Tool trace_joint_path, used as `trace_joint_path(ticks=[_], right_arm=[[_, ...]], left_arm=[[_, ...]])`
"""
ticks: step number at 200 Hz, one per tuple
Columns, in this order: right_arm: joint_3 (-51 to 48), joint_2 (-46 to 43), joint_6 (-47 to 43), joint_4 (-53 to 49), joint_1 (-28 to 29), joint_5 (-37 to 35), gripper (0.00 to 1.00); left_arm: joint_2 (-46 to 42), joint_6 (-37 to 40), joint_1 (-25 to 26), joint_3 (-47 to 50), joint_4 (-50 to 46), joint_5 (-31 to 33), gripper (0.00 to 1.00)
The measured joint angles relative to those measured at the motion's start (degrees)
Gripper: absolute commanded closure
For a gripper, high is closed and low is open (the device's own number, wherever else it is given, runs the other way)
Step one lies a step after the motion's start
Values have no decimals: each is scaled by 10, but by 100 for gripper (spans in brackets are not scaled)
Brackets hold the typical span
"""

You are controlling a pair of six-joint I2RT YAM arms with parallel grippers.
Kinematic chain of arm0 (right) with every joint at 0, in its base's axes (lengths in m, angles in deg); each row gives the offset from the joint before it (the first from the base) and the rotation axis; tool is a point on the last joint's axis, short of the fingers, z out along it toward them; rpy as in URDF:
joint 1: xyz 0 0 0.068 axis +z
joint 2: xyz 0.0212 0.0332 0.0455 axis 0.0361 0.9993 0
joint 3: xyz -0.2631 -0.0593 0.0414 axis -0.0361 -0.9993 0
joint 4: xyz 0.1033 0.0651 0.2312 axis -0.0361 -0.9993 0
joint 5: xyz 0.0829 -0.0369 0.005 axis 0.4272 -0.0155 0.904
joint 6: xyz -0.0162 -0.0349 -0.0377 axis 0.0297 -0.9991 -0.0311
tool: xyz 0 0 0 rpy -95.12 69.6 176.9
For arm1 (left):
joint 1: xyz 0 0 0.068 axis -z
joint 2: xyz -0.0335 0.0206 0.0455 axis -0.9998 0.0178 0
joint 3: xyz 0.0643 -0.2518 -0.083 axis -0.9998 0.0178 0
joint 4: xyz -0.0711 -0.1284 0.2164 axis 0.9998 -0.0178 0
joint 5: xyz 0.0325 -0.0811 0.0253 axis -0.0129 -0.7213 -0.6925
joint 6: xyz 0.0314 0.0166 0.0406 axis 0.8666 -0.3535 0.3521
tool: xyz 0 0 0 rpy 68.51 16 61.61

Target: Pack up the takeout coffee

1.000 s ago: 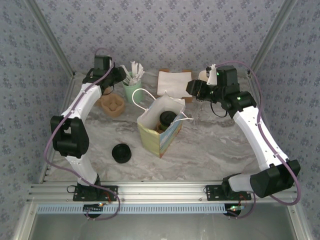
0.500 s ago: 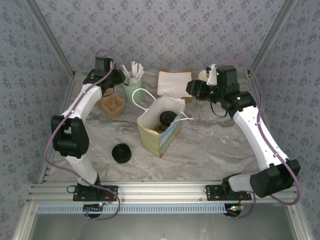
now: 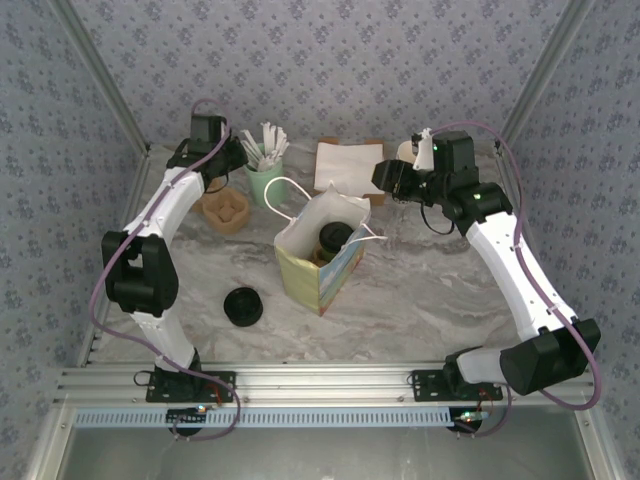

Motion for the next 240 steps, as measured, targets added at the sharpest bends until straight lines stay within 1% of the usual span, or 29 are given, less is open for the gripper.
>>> trace_joint_path(ticks=[24, 87, 106, 135, 149, 205, 240], right_arm=[[0, 0, 0, 0, 0, 1, 38], [0, 0, 0, 0, 0, 3, 38], [0, 0, 0, 0, 0, 3, 38], [-1, 0, 0, 0, 0, 4, 38], [-4, -1, 0, 0, 0, 5, 38], [-10, -3, -2, 0, 0, 7, 38], [-10, -3, -2, 0, -1, 7, 38]], left_arm=[[-3, 0, 3, 0, -1, 0, 92], [-45, 2, 11, -3, -20, 0, 92], [-53, 2, 11, -7, -26, 2, 88], [-56, 7, 11, -22, -36, 6, 86], [-56, 7, 11, -25, -41, 7, 78], [-56, 8, 11, -25, -56, 10, 75], [-56, 7, 11, -25, -61, 17, 65]])
